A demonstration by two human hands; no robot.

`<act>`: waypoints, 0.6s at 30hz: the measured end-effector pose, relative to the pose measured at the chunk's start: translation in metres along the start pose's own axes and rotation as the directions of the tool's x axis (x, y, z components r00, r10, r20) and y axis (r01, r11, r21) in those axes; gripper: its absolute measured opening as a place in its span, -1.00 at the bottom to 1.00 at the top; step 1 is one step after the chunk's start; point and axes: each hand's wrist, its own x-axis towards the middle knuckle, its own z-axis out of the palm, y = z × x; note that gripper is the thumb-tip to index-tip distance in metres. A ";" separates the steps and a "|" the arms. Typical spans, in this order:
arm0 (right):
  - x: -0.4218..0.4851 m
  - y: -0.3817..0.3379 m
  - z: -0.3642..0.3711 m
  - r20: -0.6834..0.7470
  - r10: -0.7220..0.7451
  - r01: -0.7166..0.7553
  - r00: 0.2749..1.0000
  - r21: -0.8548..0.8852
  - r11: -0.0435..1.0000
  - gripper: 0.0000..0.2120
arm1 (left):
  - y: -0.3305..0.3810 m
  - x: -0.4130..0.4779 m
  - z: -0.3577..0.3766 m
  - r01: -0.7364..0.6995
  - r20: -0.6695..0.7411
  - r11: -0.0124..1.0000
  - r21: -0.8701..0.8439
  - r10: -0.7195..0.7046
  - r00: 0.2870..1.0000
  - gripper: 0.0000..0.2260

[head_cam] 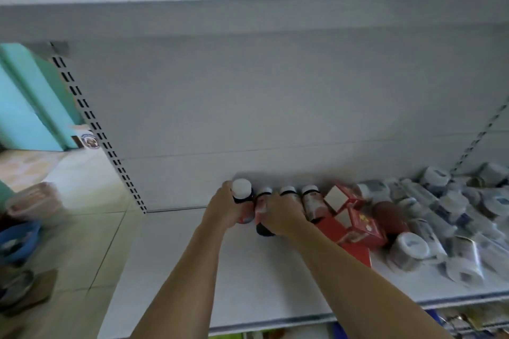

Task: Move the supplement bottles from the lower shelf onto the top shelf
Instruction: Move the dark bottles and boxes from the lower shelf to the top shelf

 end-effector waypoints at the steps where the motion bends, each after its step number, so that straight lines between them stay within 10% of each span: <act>1: 0.006 -0.005 0.003 -0.009 -0.029 0.029 1.000 -0.073 0.997 -0.63 | -0.004 0.005 0.003 0.004 -0.008 1.000 -0.009 -0.004 1.000 -0.53; 9: 0.009 -0.017 0.021 0.214 0.081 -0.149 0.973 0.321 0.935 -0.67 | -0.033 -0.012 -0.007 0.013 -0.188 0.982 -0.188 -0.049 0.981 -0.58; 13: -0.020 -0.016 0.008 0.338 0.148 -0.360 0.929 0.741 0.566 -0.72 | -0.035 -0.040 -0.041 0.016 -0.272 0.966 -0.257 -0.088 0.958 -0.63; 18: -0.082 -0.037 -0.043 0.245 -0.028 -0.232 0.969 0.945 0.230 -0.87 | -0.004 -0.087 -0.089 -0.090 -0.231 0.963 -0.253 0.030 0.972 -0.73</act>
